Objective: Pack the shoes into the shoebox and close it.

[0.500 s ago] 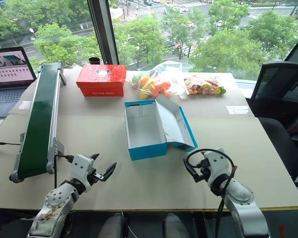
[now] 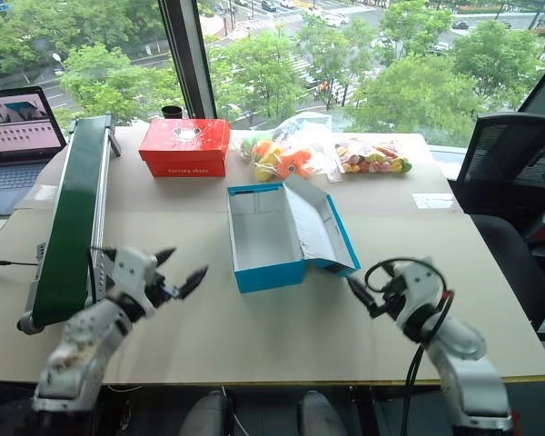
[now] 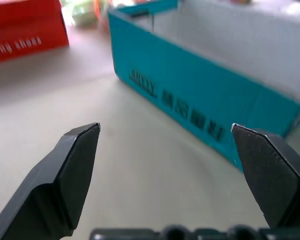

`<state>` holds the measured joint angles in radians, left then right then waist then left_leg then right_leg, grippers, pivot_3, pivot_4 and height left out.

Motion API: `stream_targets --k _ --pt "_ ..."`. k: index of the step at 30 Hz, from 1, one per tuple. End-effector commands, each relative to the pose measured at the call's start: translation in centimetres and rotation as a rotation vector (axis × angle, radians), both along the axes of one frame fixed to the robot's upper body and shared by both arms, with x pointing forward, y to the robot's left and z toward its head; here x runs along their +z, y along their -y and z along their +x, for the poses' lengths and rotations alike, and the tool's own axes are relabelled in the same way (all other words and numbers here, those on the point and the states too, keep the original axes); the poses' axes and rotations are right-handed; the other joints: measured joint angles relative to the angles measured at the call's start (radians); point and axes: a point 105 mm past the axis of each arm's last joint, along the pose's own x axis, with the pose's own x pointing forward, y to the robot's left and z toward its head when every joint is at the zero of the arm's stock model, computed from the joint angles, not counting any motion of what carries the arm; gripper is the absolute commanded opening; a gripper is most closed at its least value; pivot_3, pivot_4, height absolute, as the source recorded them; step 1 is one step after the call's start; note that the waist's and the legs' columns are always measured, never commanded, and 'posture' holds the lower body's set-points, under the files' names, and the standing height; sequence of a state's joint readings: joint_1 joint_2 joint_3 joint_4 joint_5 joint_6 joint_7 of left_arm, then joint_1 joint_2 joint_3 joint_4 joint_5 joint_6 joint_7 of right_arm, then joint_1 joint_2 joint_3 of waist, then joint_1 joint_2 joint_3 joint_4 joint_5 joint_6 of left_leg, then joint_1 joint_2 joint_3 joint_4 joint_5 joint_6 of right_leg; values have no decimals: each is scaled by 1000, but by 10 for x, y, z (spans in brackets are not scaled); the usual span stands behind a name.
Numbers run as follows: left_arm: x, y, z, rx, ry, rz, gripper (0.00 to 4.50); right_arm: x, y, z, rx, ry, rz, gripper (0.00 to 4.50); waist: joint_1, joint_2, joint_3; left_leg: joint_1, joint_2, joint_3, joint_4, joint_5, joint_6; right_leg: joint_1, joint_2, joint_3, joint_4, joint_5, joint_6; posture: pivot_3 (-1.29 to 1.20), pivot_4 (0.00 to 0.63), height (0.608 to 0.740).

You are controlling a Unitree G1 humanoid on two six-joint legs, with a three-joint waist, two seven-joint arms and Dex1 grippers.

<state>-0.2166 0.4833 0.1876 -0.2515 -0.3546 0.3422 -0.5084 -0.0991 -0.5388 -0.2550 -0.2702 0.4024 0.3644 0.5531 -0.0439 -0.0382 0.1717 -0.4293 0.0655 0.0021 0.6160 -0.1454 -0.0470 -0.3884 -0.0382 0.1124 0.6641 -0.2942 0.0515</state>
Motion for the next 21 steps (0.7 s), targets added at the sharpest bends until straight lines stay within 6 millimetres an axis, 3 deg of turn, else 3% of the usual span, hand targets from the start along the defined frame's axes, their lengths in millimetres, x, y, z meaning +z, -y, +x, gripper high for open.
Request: stream_targets --k 1,5,9,15,21 --pt "53 -16 13 91 142 -21 4500 35 1 10 31 71 4 4482 0 0 0 0 0 0 0 0 0 0 0 0 -1 0 0 0 150 739" --pt "81 -51 23 264 187 -50 4500 65 -41 15 257 71 46 4482 -6 0 0 -1 -1 0 -2 -2 2 0 0 1 -2 1 -3 0 150 739" --pt "67 -80 19 453 143 10 4500 81 -80 16 434 80 61 4482 -10 0 0 -3 -1 0 -5 -3 2 -3 0 1 -2 2 -6 0 150 739" --pt "38 -114 -1 685 66 18 4500 68 -120 28 575 31 46 4482 1 -3 2 -2 0 -1 -2 -3 2 -2 0 0 -1 3 -6 0 150 739" --pt "35 -148 -18 849 61 -18 4500 67 -138 29 632 42 58 4482 8 -4 2 -4 0 -2 -1 -3 2 -2 -1 -3 -1 3 -7 0 150 739"
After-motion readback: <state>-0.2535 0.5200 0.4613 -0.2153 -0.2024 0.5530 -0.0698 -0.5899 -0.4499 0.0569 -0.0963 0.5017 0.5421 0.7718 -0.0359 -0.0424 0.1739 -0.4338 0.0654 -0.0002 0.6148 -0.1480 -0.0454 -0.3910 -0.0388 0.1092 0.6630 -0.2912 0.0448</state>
